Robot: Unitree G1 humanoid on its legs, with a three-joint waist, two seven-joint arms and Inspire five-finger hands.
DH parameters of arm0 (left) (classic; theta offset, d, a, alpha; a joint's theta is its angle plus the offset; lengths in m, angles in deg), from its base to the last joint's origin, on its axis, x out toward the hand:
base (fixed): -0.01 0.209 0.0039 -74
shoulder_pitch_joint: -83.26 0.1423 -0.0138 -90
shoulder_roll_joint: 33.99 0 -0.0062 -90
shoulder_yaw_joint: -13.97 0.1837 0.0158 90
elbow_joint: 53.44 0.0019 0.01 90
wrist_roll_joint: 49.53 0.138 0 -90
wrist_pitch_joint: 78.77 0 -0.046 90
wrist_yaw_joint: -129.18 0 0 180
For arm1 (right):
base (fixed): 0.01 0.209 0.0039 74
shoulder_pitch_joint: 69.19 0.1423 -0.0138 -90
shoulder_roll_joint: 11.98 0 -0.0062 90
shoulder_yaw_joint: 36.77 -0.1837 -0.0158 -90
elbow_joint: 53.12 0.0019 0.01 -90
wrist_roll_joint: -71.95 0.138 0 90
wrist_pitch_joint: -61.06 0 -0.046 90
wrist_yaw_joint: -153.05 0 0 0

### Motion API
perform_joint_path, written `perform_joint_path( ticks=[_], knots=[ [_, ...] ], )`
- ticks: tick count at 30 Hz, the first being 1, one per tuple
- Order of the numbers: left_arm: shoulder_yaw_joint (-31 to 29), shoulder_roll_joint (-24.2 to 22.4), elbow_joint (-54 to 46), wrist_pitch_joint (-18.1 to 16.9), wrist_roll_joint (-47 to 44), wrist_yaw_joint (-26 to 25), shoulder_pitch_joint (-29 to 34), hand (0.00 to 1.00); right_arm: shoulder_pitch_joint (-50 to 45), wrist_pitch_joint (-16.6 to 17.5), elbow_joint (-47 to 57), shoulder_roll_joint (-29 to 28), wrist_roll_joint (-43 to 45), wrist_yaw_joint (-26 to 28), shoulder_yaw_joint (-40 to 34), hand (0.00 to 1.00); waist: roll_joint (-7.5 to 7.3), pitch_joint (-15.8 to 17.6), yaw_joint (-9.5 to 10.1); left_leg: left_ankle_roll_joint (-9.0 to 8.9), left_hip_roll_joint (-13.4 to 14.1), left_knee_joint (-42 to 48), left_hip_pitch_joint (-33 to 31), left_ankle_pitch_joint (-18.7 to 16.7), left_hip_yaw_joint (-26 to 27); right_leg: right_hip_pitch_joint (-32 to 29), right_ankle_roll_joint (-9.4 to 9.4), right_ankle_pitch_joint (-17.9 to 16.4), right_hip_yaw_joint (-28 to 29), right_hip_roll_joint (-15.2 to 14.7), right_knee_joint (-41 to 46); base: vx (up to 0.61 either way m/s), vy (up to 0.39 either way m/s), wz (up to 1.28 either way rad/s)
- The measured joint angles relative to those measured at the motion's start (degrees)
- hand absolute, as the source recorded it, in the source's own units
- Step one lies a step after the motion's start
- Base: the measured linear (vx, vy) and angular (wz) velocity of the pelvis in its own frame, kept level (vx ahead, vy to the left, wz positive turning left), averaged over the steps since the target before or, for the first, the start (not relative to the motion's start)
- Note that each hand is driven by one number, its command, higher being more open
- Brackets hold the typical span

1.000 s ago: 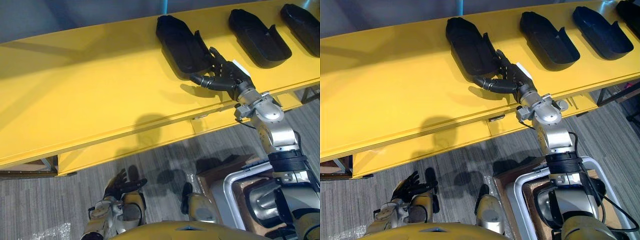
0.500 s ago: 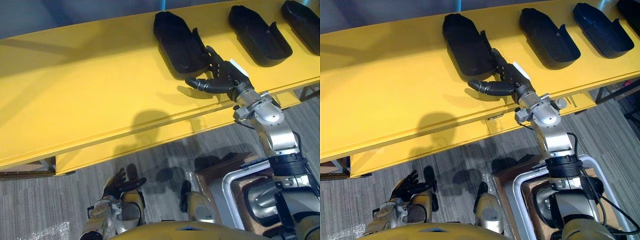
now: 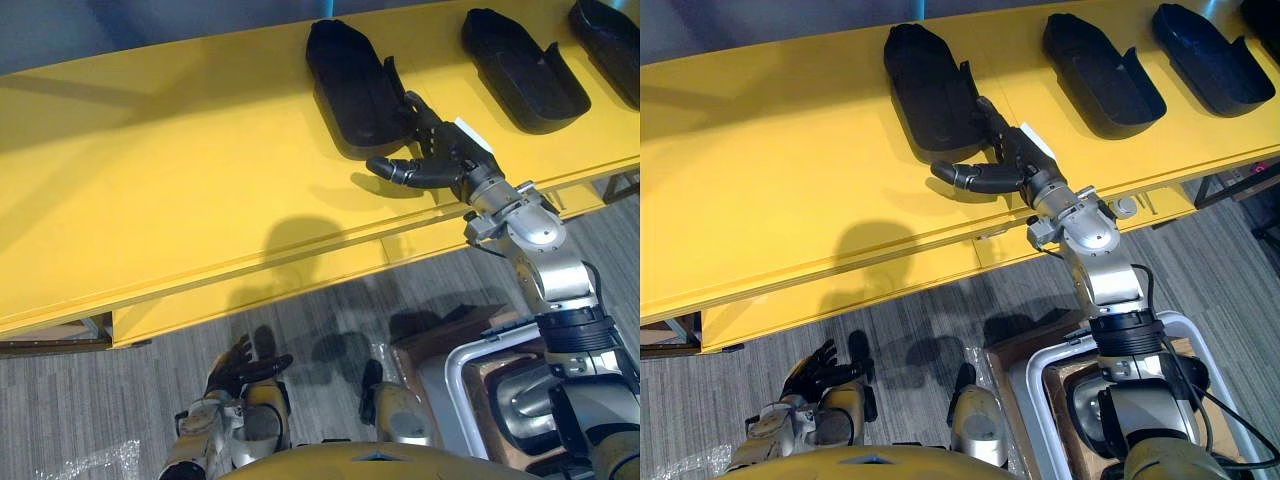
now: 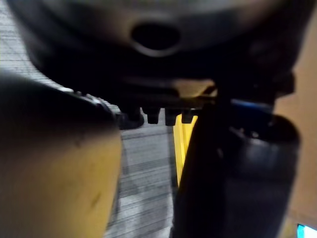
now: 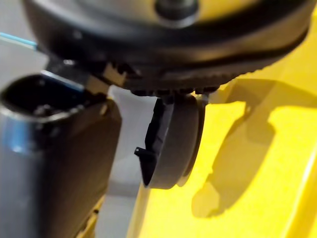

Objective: Walk over and take three plastic housings, then place them on the shelf

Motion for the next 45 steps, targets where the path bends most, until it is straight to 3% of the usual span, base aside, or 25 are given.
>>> perform_joint_path(
  ticks=[6,14,18,20,25,30,34,38,41,44,45],
  knots=[
    [0.0,0.0,0.0,0.0,0.0,0.0,0.0,1.00,0.0,0.2,0.5,0.0,-2.2,-0.5,0.1,1.00,-0.01,0.0,0.03,-0.04,0.0,0.0,0.0,0.0,0.0,0.0,-0.04,0.0,0.0,0.0,-0.1,0.00,0.000,0.00],
    [0.0,0.0,0.0,-0.5,0.1,0.0,-0.1,1.00,-0.1,3.7,1.9,0.0,-9.2,-9.0,0.8,1.00,-0.25,0.1,0.16,-0.21,0.1,0.0,0.8,-0.5,0.8,0.4,0.09,0.1,0.9,0.1,-0.7,0.00,0.000,-0.05],
    [0.0,0.3,0.1,-1.5,4.5,0.4,-0.1,1.00,-6.5,5.3,14.8,-1.1,-11.3,-14.3,-6.9,1.00,-0.63,0.0,-0.53,-0.56,0.1,0.0,2.0,-1.3,2.7,1.5,0.24,1.2,2.6,0.3,-3.1,0.05,0.008,-0.24],
    [0.2,0.9,0.6,-1.5,6.9,0.6,0.4,1.00,-11.9,6.4,21.3,-4.7,-11.3,-18.0,-11.6,1.00,-1.55,-1.1,-2.21,-0.80,0.2,0.0,3.7,-2.2,4.7,2.5,0.38,2.1,4.6,0.4,-4.9,0.10,0.010,-0.52],
    [1.2,1.5,4.1,-1.7,9.2,0.7,0.8,1.00,-27.1,8.6,23.7,-9.5,-11.1,-22.6,-17.4,1.00,-3.34,-4.3,-5.84,-1.46,0.5,0.0,6.5,-4.1,9.1,2.3,0.48,3.0,9.8,0.8,-6.4,0.07,0.013,-0.56],
    [2.9,0.5,5.9,-1.7,13.4,2.0,1.0,1.00,-40.9,9.7,23.7,-17.3,-7.5,-20.2,-17.4,1.00,-2.54,-6.2,-8.72,-2.41,1.7,-0.1,10.1,-5.5,15.5,2.1,0.47,3.9,15.7,2.0,-6.8,0.01,-0.001,-0.69],
    [4.0,-2.8,6.4,-1.7,13.5,2.8,1.0,1.00,-51.2,15.9,23.5,-23.3,-1.3,-20.7,-14.6,1.00,-0.72,-9.3,-11.09,-3.00,2.7,-0.2,11.7,-6.0,21.2,0.7,0.63,5.3,19.7,3.2,-7.4,-0.01,-0.014,-0.57],
    [6.3,-4.8,6.4,-1.6,13.3,2.9,0.8,1.00,-56.4,20.5,22.7,-28.3,-1.0,-23.7,-13.8,1.00,-0.39,-11.4,-11.26,-3.49,3.4,-0.3,13.3,-6.3,25.4,0.6,1.01,6.9,22.7,4.1,-9.2,-0.02,-0.015,-0.54],
    [8.4,-6.3,6.2,-1.0,13.2,2.9,1.4,1.00,-59.8,24.4,19.8,-30.5,4.0,-25.0,-12.4,1.00,-0.54,-12.2,-11.50,-3.87,3.6,-0.3,15.4,-6.9,27.7,1.4,1.50,7.5,23.9,4.4,-10.0,-0.03,-0.008,-0.39],
    [9.5,-7.2,4.2,-0.2,12.3,2.2,3.2,1.00,-61.0,27.8,18.1,-30.5,7.6,-23.0,-7.3,1.00,-0.34,-13.3,-11.37,-6.01,2.8,0.0,16.9,-9.9,23.6,0.8,0.65,7.3,25.4,5.2,-9.6,-0.04,-0.009,-0.54],
    [9.5,-7.2,3.8,-0.2,11.1,1.2,3.4,1.00,-59.8,28.0,17.0,-29.8,7.4,-21.5,-4.8,1.00,-0.37,-14.1,-9.96,-6.08,1.4,0.7,16.6,-12.5,17.1,-0.2,-0.24,7.5,25.8,5.6,-8.6,0.01,0.001,-0.86]
  ],
)
